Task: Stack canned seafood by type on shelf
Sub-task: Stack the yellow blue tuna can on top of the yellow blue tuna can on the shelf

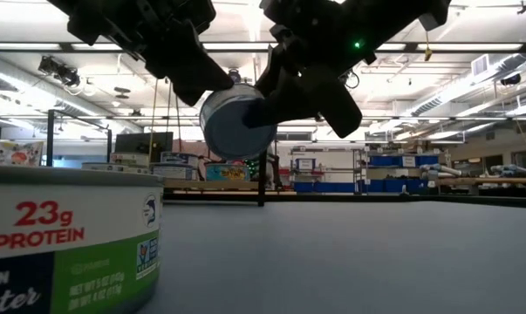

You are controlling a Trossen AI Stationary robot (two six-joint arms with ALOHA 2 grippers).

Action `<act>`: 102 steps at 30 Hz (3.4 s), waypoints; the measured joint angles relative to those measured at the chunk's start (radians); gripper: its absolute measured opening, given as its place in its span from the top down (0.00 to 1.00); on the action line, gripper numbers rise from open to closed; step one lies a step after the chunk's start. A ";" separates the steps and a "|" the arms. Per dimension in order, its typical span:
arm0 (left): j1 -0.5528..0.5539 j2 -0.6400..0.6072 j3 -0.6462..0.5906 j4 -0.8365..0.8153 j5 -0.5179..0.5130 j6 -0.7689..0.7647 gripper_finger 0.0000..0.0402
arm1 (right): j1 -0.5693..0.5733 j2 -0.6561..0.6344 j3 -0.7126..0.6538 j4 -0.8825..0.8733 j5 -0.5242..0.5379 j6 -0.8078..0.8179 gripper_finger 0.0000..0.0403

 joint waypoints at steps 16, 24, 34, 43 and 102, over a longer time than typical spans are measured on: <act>-0.089 -0.115 -0.102 0.137 -0.129 0.091 0.88 | 0.006 0.000 0.000 0.014 0.055 0.025 0.64; -0.106 -0.260 -0.309 0.386 -0.109 0.036 0.96 | -0.011 0.000 0.022 0.013 0.130 0.004 0.64; -0.108 -0.444 -0.477 0.542 -0.114 0.048 0.97 | -0.103 0.000 0.173 0.006 0.146 -0.115 0.64; -0.107 -0.574 -0.604 0.643 -0.125 0.047 0.97 | -0.231 0.004 0.318 -0.077 0.178 -0.174 0.64; -0.108 -0.597 -0.614 0.643 -0.034 0.050 0.97 | -0.535 0.606 1.052 -0.578 0.257 -0.055 0.63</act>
